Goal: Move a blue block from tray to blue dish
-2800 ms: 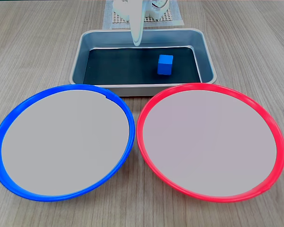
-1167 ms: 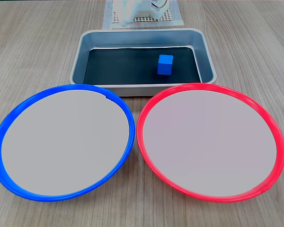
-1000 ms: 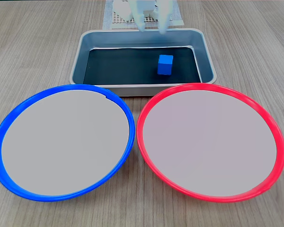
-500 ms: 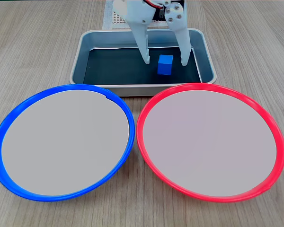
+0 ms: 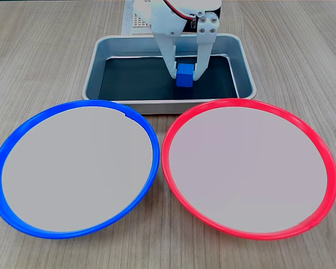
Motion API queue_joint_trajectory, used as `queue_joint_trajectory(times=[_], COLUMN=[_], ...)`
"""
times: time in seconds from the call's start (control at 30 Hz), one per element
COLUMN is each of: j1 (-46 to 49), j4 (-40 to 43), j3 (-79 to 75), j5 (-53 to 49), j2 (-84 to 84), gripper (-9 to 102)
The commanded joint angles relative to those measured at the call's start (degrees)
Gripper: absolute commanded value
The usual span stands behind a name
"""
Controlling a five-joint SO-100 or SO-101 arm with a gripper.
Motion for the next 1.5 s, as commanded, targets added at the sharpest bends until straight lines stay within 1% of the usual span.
queue_joint_trajectory(times=[0.0,0.1,0.13,0.27,0.33,0.43,0.47,0.5,0.57,0.63,0.7,0.97,1.0,1.07,1.1,1.13,1.17,1.2,1.3,1.33,1.37,1.43,1.47], j1=[0.18,0.44,0.44,0.18,0.62,3.08,4.57,6.33,8.7,11.34,13.36,18.9,19.25,19.78,19.78,19.78,19.42,19.25,17.4,16.61,15.38,13.71,12.92], j4=[1.14,5.98,9.05,17.4,17.4,9.76,5.27,0.62,-5.71,-12.57,-17.23,-29.44,-30.5,-32.26,-33.57,-34.19,-34.89,-35.07,-37.44,-38.67,-40.17,-42.28,-43.51], j3=[0.0,-1.93,-3.6,-12.3,-18.19,-27.6,-30.5,-33.13,-35.16,-35.51,-35.07,-35.24,-35.77,-37.62,-38.85,-39.55,-40.08,-40.34,-40.52,-40.34,-39.9,-39.2,-38.76], j5=[0.09,0.7,1.14,6.24,10.63,18.63,20.65,21.88,22.15,20.3,17.4,7.21,6.86,7.03,7.73,8.44,9.76,10.72,18.37,22.41,29.0,39.29,44.65], j2=[2.64,5.1,6.06,8.79,9.23,7.38,6.06,4.22,1.41,-1.85,-5.1,-21.71,-23.12,-25.49,-26.37,-26.63,-26.54,-26.19,-22.94,-21.36,-18.46,-14.33,-12.22], gripper=[0,0,0,0,0,0,0,0,0,0,0,0,2,13,21,24,28,30,31,32,31,27,23])
